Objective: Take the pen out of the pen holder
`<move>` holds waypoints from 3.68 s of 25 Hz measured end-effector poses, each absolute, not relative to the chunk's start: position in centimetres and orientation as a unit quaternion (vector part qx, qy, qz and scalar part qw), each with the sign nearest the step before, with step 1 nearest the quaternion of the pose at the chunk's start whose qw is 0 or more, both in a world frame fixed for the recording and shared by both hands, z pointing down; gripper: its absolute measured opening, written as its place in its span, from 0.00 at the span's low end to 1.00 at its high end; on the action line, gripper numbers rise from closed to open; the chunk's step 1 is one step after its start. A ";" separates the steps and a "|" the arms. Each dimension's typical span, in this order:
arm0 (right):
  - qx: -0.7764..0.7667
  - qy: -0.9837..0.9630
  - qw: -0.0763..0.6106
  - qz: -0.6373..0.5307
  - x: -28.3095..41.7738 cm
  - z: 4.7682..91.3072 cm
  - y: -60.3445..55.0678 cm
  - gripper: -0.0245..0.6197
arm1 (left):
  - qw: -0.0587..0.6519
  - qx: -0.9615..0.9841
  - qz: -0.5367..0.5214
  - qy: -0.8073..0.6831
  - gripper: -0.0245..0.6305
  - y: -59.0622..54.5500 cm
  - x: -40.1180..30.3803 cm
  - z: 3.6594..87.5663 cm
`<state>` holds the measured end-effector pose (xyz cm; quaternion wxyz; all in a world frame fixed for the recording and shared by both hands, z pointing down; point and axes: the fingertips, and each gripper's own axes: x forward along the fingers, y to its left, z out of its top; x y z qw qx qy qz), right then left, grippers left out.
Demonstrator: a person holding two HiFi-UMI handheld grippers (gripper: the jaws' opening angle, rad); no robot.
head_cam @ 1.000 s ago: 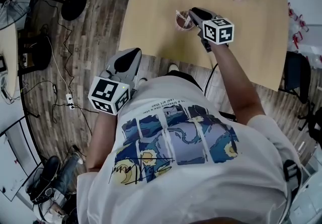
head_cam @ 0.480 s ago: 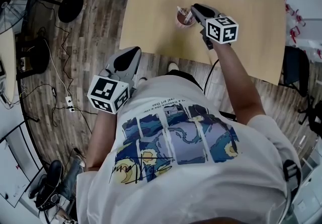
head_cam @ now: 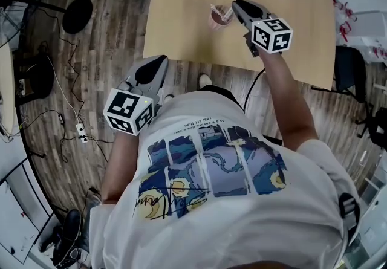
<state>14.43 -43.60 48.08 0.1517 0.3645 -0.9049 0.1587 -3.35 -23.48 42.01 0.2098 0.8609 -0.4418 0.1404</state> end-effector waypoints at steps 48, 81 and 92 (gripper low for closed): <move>0.402 -0.905 0.125 0.064 5.7 34.7 -17.8 0.13 | 0.202 0.915 0.098 -0.336 0.05 -9.1 -11.6 42.3; 0.398 -0.907 0.130 0.052 4.5 33.2 -14.3 0.13 | 0.202 0.922 0.098 -0.316 0.05 -7.3 -11.7 42.6; 0.401 -0.905 0.131 0.054 5.1 33.6 -14.8 0.12 | 0.202 0.922 0.102 -0.315 0.05 -8.0 -11.6 42.8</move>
